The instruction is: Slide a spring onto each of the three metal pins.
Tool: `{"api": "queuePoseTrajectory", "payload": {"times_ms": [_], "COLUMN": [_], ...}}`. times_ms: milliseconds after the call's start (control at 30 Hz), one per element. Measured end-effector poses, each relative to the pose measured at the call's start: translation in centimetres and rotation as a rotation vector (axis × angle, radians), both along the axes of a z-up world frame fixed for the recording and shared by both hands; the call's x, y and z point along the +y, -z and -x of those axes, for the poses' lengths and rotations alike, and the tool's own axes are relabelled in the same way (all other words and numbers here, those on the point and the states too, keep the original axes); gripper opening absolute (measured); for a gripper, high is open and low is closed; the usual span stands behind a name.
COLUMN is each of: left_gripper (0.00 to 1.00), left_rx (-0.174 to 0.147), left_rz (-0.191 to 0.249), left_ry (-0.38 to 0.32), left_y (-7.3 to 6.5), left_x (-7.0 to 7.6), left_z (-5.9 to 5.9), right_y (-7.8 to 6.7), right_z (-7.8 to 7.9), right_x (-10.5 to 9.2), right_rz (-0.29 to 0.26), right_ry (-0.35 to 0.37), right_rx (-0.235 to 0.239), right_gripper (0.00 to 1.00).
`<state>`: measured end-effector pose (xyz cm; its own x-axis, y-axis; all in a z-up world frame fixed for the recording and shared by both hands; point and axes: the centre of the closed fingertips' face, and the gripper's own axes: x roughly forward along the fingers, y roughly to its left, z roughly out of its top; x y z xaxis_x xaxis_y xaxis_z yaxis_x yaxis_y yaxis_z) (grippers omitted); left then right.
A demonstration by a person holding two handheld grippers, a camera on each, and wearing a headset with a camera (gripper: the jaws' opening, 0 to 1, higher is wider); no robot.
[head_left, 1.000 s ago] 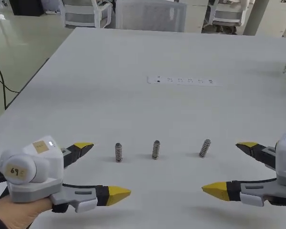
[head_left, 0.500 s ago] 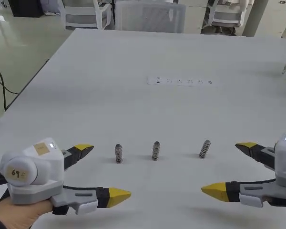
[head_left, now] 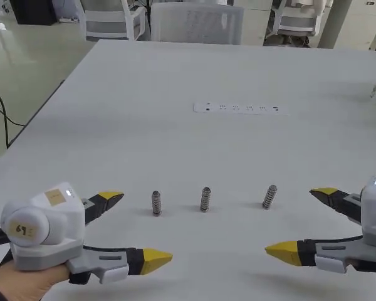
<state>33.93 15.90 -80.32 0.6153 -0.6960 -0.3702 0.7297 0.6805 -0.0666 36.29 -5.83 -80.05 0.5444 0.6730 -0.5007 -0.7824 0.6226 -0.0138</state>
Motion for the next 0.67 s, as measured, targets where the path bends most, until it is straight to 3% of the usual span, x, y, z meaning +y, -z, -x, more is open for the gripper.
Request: {"api": "queuePoseTrajectory", "payload": {"times_ms": [667], "left_gripper": [0.90], "left_rx": [0.002], "left_rz": [-0.007], "left_ry": [0.006], "left_y": [0.00], "left_x": [-0.17], "left_z": [-0.06], "right_y": [0.37], "right_z": [0.05], "right_x": [-0.01], "right_rz": [0.011], "right_ry": [0.000], "right_rx": [0.005], "right_gripper": [1.00]}}
